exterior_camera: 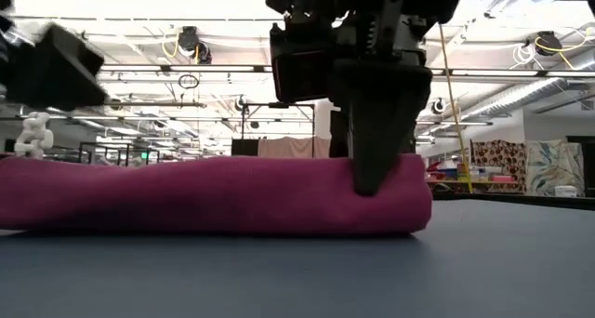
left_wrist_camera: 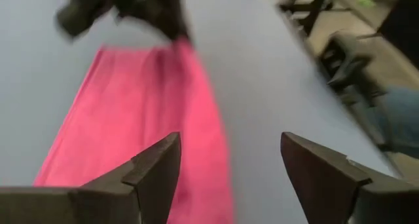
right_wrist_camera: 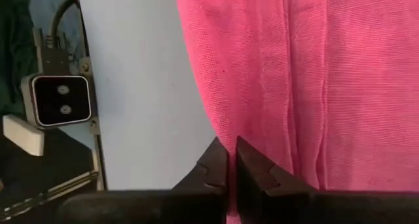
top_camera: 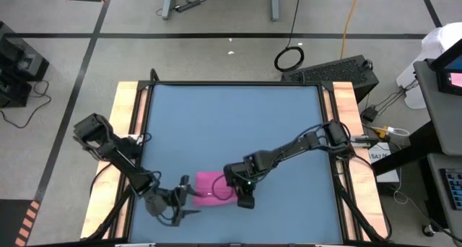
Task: Roll towel
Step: Roll the light red towel
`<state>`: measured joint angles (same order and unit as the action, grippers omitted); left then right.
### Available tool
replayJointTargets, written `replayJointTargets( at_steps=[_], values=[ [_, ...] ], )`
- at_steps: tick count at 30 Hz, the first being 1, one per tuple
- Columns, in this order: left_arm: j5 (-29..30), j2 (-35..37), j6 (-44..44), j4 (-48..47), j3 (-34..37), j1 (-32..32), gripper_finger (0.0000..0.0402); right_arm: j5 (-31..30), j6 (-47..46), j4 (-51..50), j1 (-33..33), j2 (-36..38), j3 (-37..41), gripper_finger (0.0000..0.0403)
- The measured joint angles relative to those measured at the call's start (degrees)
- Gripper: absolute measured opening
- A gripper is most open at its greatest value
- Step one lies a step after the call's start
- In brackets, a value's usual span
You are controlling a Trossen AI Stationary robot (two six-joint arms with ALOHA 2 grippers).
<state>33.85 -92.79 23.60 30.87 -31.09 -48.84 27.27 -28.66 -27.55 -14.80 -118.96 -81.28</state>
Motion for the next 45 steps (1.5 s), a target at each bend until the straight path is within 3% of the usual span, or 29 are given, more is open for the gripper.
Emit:
replayJointTargets(
  at_steps=[6, 17, 24, 31, 38, 45],
  values=[
    [4.57, -1.39, -7.72, 3.51, -0.11, -2.47, 0.0267, 2.35, -0.47, 0.26, 2.19, 0.00, 0.00, 0.0002],
    [8.94, -10.98, -7.63, 5.89, -0.96, -2.40, 0.0267, 5.81, -1.95, 0.39, 4.69, 0.00, 0.00, 0.0002],
    [9.24, -13.03, -7.42, 5.84, -1.07, -1.42, 0.0260, 5.92, -2.15, 0.39, 4.84, 0.00, 0.00, 0.0002],
    [8.39, -13.00, -2.63, 4.69, -1.09, 0.59, 0.0182, 5.85, -2.12, 0.38, 4.84, 0.00, 0.00, 0.0002],
    [3.87, -12.76, 9.26, 2.84, -0.96, 2.39, 0.0023, 2.51, -1.76, 0.36, 3.92, 0.00, 0.00, 0.0013],
    [-3.00, -9.36, 19.81, 5.19, 1.37, 3.43, 0.0016, -7.49, 3.07, -0.27, 0.14, 3.21, 0.02, 0.0061]
  ],
)
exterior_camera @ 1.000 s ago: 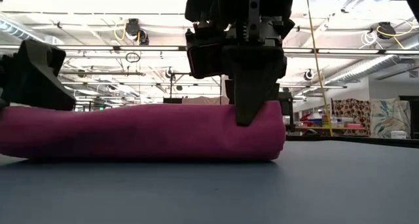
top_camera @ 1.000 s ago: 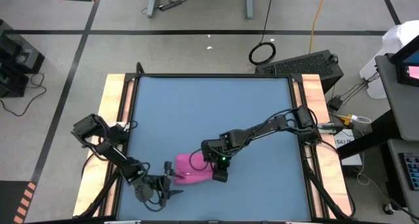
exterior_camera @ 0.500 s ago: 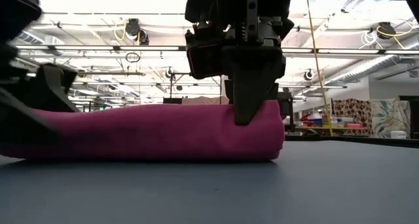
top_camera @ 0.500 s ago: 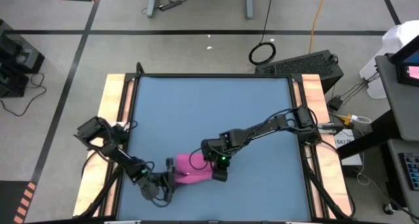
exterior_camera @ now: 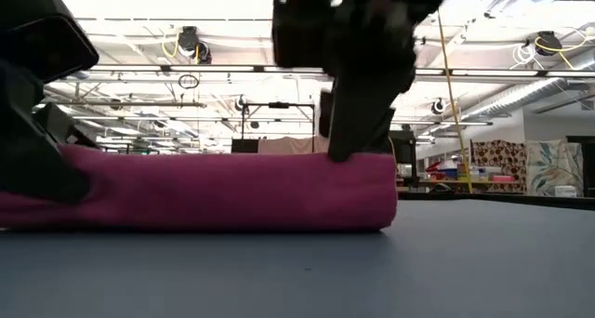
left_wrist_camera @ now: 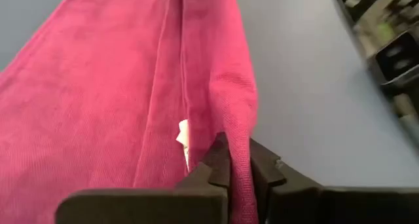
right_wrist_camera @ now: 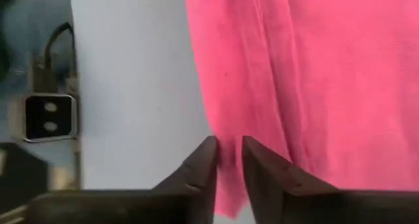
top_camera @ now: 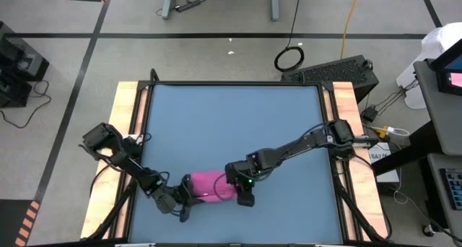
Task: Roll towel
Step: Roll the light red towel
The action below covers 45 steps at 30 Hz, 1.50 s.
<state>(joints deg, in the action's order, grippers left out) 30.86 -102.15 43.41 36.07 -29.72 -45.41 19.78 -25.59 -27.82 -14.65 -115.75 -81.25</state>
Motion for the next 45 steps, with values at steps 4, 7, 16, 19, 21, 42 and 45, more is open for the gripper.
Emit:
replayJointTargets(
  at_steps=[4, 7, 16, 19, 21, 42, 45],
  values=[
    [-0.90, 0.94, 4.99, 6.87, 4.65, 0.07, 0.0007, -9.66, 2.90, -0.55, -3.79, 2.73, 0.00, 0.0107],
    [-1.18, 1.07, 8.87, 14.48, 9.21, 0.07, 0.0007, -19.60, 4.45, 1.33, -7.38, 3.47, -0.02, 0.0140],
    [-3.86, 1.16, 12.06, 24.17, 14.15, 0.84, 0.0007, -46.63, 7.39, 12.43, -14.77, -1.71, 1.01, 0.0175],
    [-5.69, 1.18, 12.53, 23.75, 14.15, 1.77, 0.0007, -49.74, 7.37, 12.98, -15.81, -2.41, 1.01, 0.0175],
    [-6.90, 1.18, 12.53, 23.61, 14.10, 2.33, 0.0007, -50.39, 7.22, 13.19, -16.23, -2.59, 1.01, 0.0175],
    [-12.52, 1.23, 14.45, 22.59, 14.13, 5.64, 0.0008, -49.74, 10.31, 12.41, -15.70, -2.66, 1.01, 0.0123],
    [-12.55, 1.21, 14.58, 22.59, 14.10, 5.66, 0.0008, -48.89, 7.96, 11.03, -15.28, -2.66, 1.01, 0.0099]
  ],
)
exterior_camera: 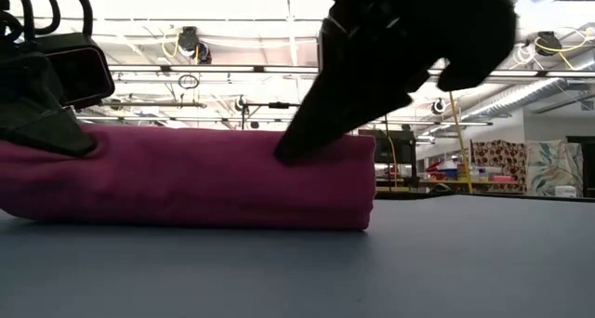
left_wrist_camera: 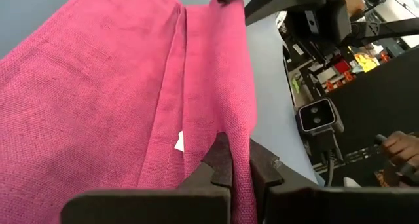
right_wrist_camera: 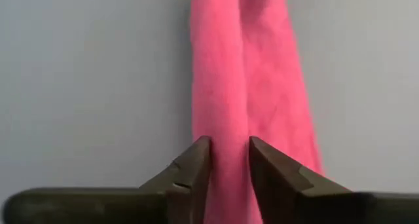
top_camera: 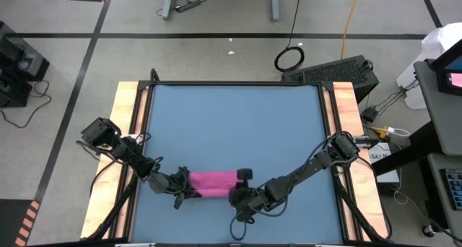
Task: Roll towel
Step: Roll the light red towel
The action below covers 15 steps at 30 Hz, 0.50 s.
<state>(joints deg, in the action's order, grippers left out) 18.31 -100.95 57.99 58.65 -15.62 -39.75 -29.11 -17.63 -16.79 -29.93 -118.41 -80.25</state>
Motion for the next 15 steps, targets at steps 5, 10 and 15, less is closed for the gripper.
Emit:
replayJointTargets(
  at_steps=[5, 10, 15],
  values=[
    [-0.02, 0.00, -0.12, 0.01, 0.02, 0.00, 0.0008, 5.00, -4.24, -1.62, 1.10, 0.00, 0.02, 0.0039],
    [-0.66, -0.16, -2.37, 1.06, 0.04, -0.03, 0.0014, 11.98, -9.77, -1.82, 3.31, 0.00, 0.02, 0.0010],
    [-0.80, -0.15, -4.15, 1.33, 0.04, -0.09, 0.0061, 17.49, -12.55, -1.61, 5.45, 0.00, 1.07, 0.0005]
  ],
)
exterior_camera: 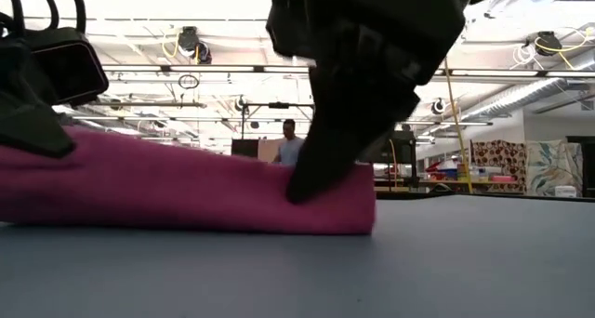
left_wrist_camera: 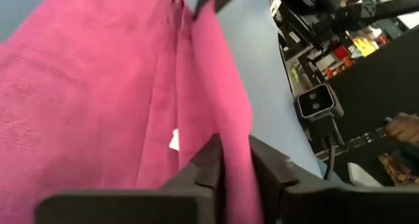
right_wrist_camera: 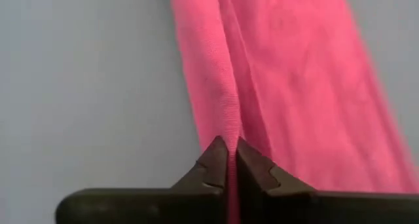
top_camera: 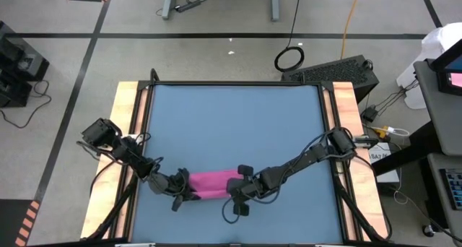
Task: Roll towel
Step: Roll the light red towel
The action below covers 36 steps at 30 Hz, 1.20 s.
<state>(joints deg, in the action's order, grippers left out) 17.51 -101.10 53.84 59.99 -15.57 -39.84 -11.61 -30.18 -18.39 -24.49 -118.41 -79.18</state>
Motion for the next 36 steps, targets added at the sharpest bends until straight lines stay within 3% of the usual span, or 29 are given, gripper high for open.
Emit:
replayJointTargets(
  at_steps=[8, 12, 21, 27, 32, 36],
  values=[
    [1.15, 2.38, -12.94, -0.86, 0.36, -0.63, 0.0182, 8.23, -7.13, 1.81, 2.73, 0.11, 3.57, 0.0002],
    [2.28, 6.04, -22.75, -0.10, 0.13, -0.96, 0.0217, 9.28, -7.19, 3.62, 3.13, 0.11, 3.74, 0.0001],
    [11.38, 8.33, -40.45, 0.05, -0.44, -6.63, 0.0226, 14.16, -9.66, 3.74, 5.02, 0.00, 3.76, 0.0001],
    [15.07, 8.39, -49.65, -10.08, -6.15, -10.57, 0.0226, 17.62, -9.60, 3.67, 6.34, 0.00, 3.76, 0.0000],
    [18.60, 8.41, -49.81, -21.75, -9.10, -10.54, 0.0226, 19.57, -9.53, 3.55, 7.20, 0.00, 3.76, 0.0000],
    [19.88, 8.41, -48.59, -23.73, -9.18, -10.49, 0.0226, 20.27, -9.48, 3.50, 7.56, 0.00, 3.76, 0.0001]
  ],
)
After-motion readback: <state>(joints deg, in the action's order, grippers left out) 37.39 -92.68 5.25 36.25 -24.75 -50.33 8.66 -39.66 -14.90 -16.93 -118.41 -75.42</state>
